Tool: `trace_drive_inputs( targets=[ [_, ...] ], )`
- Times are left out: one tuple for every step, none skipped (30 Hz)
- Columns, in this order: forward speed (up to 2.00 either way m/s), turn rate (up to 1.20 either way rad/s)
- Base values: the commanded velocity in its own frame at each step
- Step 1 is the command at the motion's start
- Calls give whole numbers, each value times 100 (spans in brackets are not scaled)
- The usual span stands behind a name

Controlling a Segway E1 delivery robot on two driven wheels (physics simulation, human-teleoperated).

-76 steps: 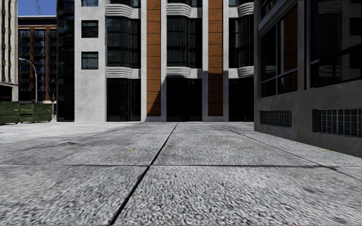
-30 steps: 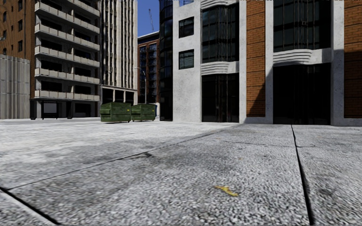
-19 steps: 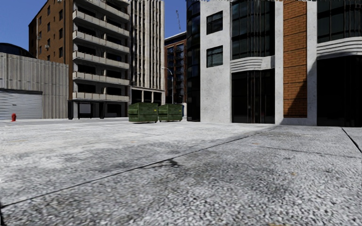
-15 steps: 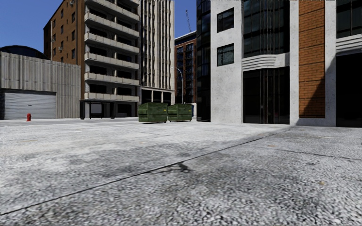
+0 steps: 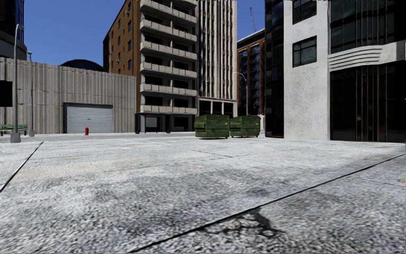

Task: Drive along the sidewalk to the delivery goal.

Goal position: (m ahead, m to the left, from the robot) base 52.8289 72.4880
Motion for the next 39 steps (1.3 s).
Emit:
trace_drive_inputs(
  targets=[
    [179,51],
    [179,51],
    [179,51],
    [179,51],
    [179,51],
    [179,34],
    [179,0],
    [180,0],
    [180,0],
    [181,0],
    [182,0],
    [182,0],
    [182,0],
    [182,0],
    [182,0],
    [182,0],
    [182,0],
    [183,0],
    [185,0],
    [189,0],
    [189,0],
    [200,0],
    [200,0],
    [200,0],
    [200,0],
    [200,0],
    [200,0],
    [200,0],
    [200,0],
    [200,0],
    [200,0],
    [200,0],
    [200,0],
    [200,0],
    [200,0],
    [200,0],
    [200,0],
    [200,0],
    [200,0]
  ],
)
